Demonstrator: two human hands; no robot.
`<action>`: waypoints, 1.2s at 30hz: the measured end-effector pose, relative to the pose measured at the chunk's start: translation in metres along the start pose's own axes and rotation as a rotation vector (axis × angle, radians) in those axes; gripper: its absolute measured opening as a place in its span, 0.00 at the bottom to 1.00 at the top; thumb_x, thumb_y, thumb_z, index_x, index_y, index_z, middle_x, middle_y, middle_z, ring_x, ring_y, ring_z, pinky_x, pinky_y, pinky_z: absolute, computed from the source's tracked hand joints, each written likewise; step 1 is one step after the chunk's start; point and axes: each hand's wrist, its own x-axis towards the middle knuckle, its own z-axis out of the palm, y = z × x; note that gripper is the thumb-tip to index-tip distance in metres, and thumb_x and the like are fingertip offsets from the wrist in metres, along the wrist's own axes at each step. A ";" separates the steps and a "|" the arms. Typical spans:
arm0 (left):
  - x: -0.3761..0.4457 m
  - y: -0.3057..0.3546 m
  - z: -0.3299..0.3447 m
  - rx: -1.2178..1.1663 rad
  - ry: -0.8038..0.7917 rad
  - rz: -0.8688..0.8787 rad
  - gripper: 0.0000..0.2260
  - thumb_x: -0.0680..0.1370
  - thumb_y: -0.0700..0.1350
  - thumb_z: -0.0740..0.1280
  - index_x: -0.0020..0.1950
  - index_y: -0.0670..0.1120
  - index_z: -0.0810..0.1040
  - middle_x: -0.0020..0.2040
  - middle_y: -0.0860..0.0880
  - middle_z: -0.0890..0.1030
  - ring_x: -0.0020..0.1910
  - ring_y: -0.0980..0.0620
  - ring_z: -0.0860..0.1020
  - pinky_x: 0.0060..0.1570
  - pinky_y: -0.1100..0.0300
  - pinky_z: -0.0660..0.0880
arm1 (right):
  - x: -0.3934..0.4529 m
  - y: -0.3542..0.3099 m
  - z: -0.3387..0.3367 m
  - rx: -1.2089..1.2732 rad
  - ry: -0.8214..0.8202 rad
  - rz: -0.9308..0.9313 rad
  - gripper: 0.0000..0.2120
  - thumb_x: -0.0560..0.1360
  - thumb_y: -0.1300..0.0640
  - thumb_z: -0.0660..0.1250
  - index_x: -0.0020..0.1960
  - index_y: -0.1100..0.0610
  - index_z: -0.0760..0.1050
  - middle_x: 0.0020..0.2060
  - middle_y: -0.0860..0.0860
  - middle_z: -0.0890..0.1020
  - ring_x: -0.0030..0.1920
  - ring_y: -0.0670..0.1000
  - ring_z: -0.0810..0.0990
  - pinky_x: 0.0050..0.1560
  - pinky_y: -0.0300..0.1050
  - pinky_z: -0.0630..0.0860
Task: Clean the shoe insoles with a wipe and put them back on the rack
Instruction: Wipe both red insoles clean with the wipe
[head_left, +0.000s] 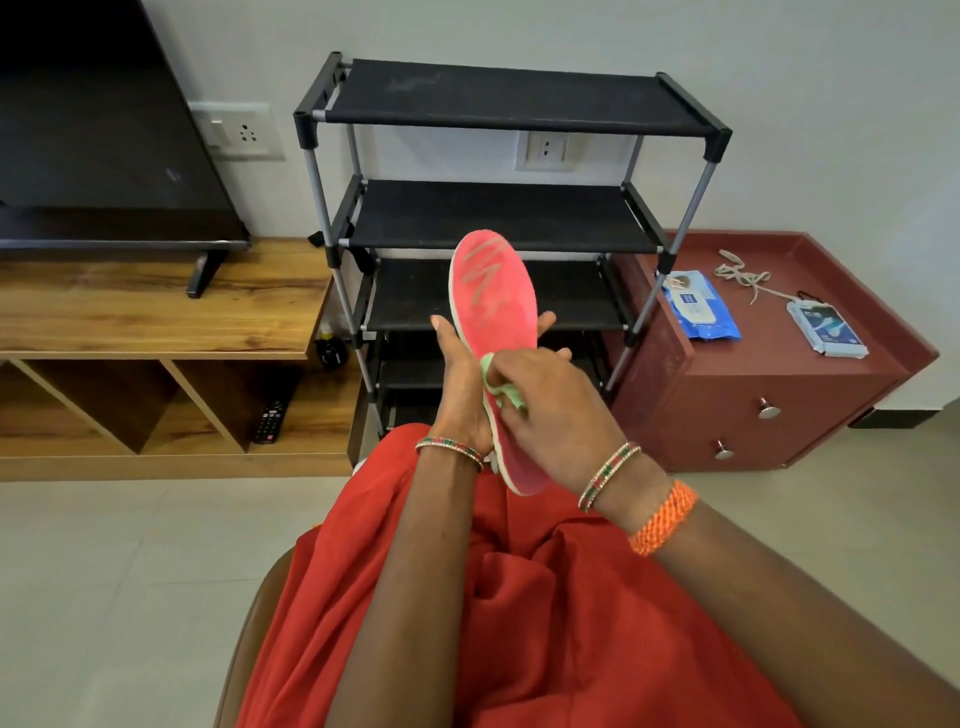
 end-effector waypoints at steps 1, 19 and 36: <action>0.001 -0.001 0.002 0.019 0.016 0.011 0.46 0.71 0.75 0.39 0.62 0.42 0.78 0.59 0.42 0.79 0.61 0.42 0.76 0.64 0.51 0.71 | 0.002 0.001 -0.002 -0.022 0.019 -0.007 0.06 0.71 0.65 0.64 0.45 0.56 0.71 0.41 0.51 0.76 0.44 0.54 0.74 0.40 0.54 0.74; 0.002 0.002 0.000 0.097 -0.012 0.001 0.46 0.71 0.75 0.39 0.64 0.42 0.75 0.53 0.45 0.82 0.48 0.47 0.81 0.51 0.56 0.77 | -0.001 0.002 -0.007 -0.058 -0.002 -0.029 0.07 0.73 0.62 0.56 0.44 0.57 0.72 0.41 0.52 0.77 0.44 0.56 0.75 0.40 0.55 0.75; -0.003 0.009 -0.005 0.040 -0.078 0.059 0.43 0.71 0.74 0.39 0.56 0.45 0.81 0.50 0.45 0.82 0.48 0.49 0.81 0.51 0.57 0.77 | 0.020 0.004 -0.013 0.001 0.064 0.107 0.08 0.71 0.68 0.62 0.44 0.58 0.76 0.40 0.53 0.78 0.42 0.55 0.77 0.41 0.53 0.75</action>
